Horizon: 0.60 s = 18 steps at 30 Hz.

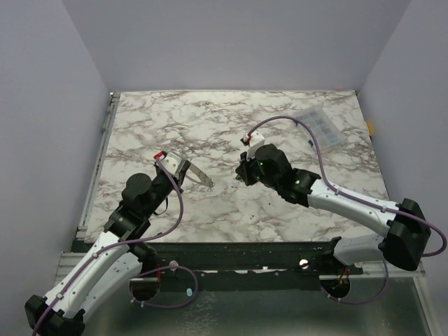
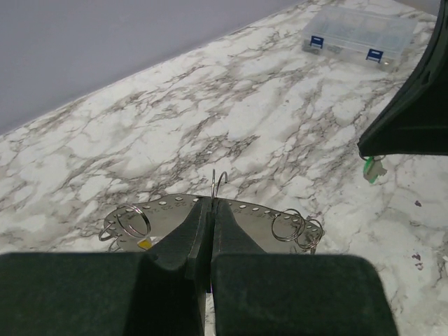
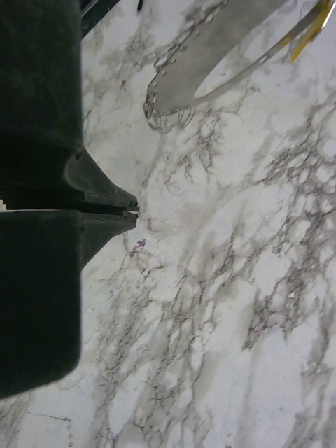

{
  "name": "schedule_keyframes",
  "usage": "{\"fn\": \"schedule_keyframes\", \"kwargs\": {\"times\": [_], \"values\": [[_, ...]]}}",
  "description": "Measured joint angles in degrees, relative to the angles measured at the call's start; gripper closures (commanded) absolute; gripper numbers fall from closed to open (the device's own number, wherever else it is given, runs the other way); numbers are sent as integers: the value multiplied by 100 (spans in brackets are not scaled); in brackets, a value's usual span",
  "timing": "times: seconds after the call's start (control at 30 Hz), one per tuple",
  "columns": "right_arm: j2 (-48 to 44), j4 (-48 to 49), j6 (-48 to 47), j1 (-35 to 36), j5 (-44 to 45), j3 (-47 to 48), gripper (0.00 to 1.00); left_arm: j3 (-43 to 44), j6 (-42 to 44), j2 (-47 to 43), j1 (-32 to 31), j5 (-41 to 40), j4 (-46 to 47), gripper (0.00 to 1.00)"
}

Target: Put the keys on the keyring

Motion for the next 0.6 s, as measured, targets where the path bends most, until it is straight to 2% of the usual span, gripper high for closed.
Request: {"fn": "schedule_keyframes", "kwargs": {"times": [0.17, 0.6], "values": [[-490, 225, -433, -4, -717, -26, 99, 72, -63, 74, 0, 501, 2, 100], [-1027, 87, -1176, -4, -2815, -109, 99, 90, -247, 334, 0, 2129, 249, 100]]}}
